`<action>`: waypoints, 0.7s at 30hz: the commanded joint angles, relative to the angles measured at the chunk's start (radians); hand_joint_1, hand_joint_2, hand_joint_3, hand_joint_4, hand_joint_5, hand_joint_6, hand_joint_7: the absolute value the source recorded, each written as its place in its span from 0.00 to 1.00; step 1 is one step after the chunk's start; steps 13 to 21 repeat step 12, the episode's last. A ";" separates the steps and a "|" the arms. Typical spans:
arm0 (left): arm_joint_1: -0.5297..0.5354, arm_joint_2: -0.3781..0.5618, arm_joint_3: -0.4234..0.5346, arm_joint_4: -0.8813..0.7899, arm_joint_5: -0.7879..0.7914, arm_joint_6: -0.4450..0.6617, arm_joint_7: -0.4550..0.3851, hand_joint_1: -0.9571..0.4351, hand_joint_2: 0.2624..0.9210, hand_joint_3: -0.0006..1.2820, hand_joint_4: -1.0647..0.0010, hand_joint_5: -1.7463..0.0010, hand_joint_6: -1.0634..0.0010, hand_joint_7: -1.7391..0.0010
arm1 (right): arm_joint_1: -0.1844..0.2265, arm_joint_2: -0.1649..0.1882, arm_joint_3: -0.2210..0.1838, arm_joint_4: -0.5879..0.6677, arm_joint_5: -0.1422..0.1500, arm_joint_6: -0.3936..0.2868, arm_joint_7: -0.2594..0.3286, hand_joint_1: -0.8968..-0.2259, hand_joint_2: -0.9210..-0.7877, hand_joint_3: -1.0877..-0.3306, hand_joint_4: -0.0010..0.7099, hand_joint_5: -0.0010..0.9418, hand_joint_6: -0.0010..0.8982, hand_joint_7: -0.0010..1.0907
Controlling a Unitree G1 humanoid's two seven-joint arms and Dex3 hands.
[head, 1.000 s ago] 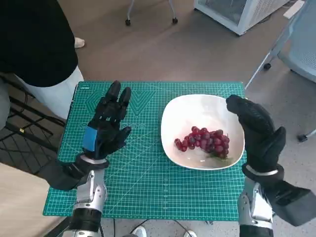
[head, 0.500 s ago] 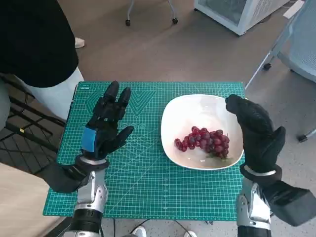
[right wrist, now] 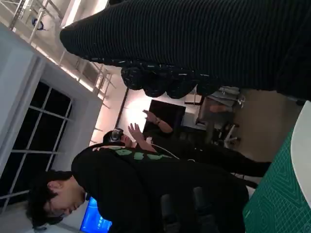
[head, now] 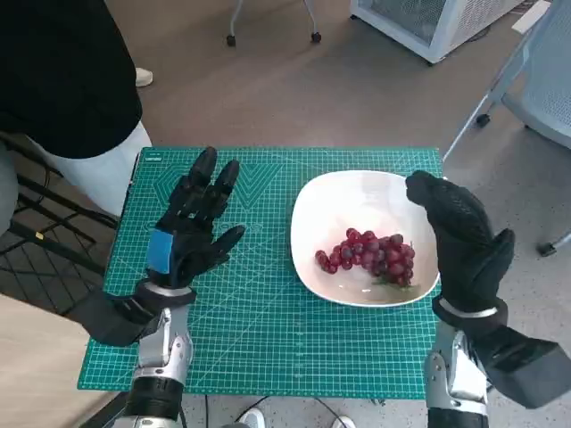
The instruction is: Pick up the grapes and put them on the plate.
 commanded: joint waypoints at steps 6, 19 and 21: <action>0.011 0.008 -0.005 -0.023 0.000 0.013 -0.004 0.58 1.00 0.19 0.68 0.99 0.68 0.99 | 0.019 0.006 0.000 0.005 0.000 0.014 -0.002 0.72 0.00 0.72 0.52 0.00 0.26 0.25; 0.012 0.010 -0.008 -0.029 0.003 0.017 -0.004 0.57 1.00 0.20 0.68 1.00 0.68 0.99 | 0.017 0.005 -0.001 0.008 -0.001 0.010 -0.001 0.72 0.00 0.72 0.52 0.00 0.26 0.25; 0.012 0.010 -0.008 -0.029 0.003 0.017 -0.004 0.57 1.00 0.20 0.68 1.00 0.68 0.99 | 0.017 0.005 -0.001 0.008 -0.001 0.010 -0.001 0.72 0.00 0.72 0.52 0.00 0.26 0.25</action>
